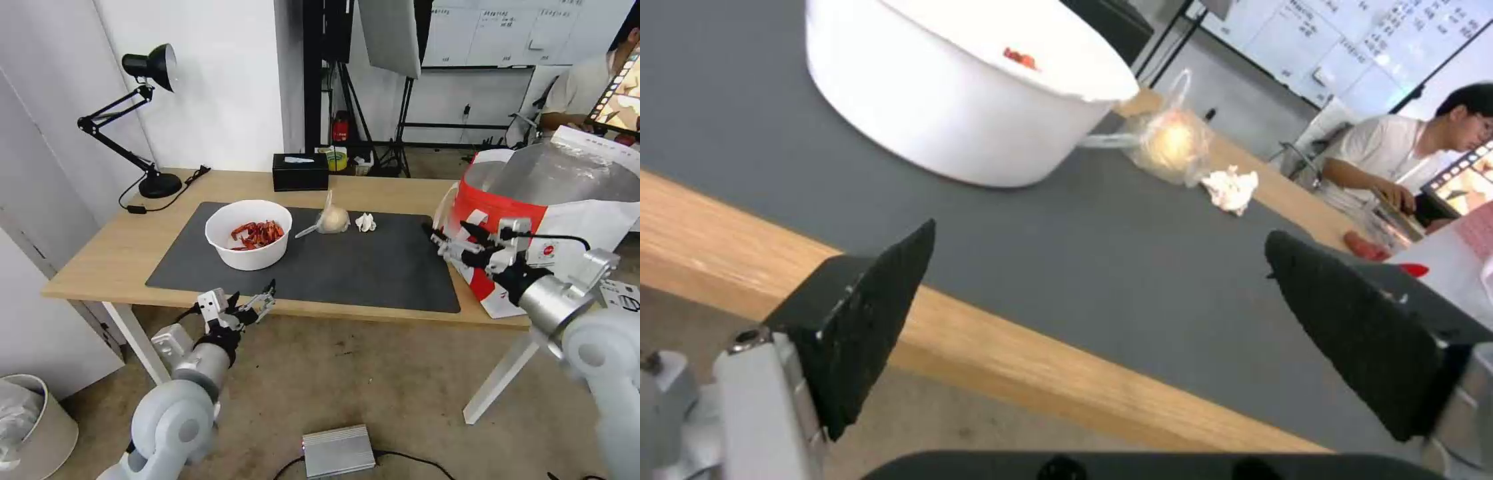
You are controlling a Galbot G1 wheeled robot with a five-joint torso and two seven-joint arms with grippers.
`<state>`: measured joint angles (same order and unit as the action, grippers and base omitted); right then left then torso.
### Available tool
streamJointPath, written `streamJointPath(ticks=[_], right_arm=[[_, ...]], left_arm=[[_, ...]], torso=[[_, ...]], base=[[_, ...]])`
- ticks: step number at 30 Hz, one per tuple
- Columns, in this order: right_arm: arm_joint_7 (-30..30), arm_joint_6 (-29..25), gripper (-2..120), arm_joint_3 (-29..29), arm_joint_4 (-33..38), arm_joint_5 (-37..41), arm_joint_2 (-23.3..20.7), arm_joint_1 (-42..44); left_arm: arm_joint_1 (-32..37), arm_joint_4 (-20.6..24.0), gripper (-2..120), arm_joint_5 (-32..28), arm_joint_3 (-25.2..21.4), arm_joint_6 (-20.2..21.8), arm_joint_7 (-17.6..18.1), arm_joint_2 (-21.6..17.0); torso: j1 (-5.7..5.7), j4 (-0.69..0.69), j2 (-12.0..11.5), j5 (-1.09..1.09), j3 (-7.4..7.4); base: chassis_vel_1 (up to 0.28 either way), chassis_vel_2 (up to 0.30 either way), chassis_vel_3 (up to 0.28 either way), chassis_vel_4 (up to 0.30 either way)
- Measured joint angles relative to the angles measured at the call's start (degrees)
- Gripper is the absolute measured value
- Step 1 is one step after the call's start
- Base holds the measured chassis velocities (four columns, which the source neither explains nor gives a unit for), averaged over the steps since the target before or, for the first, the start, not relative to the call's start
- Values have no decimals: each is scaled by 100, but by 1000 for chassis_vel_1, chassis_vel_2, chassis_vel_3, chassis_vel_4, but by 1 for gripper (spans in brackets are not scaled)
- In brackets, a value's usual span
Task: Pick up the trash from the table and place it into the takeout bag.
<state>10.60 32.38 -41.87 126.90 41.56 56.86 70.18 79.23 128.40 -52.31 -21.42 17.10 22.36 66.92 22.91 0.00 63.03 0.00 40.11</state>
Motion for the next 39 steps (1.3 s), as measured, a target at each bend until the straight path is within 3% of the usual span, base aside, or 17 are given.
streamJointPath(ticks=[8,13,22,32,39], right_arm=[[176,-445,100,122,120,-817,226,549],[116,-554,100,171,148,-909,272,684],[-170,-1078,100,183,5,-1103,202,1182],[-854,-1548,100,378,-30,-1133,329,1685],[-1312,-1416,100,515,127,-1124,402,1969]], left_arm=[[280,-62,100,841,-216,-257,-465,-36],[356,-65,100,1022,-282,-340,-564,-58],[467,-340,100,1971,-396,-746,-910,-180],[633,-398,100,2154,-511,-801,-914,-222],[711,-425,100,2314,-549,-840,-913,-222]], torso=[[0,0,0,1,0],[0,1,0,0,0],[0,0,-1,0,0],[0,0,-1,1,0],[0,0,-1,0,-1]], base=[[0,0,0,0],[0,0,0,0],[0,0,0,0],[0,0,0,0],[0,0,0,0]])
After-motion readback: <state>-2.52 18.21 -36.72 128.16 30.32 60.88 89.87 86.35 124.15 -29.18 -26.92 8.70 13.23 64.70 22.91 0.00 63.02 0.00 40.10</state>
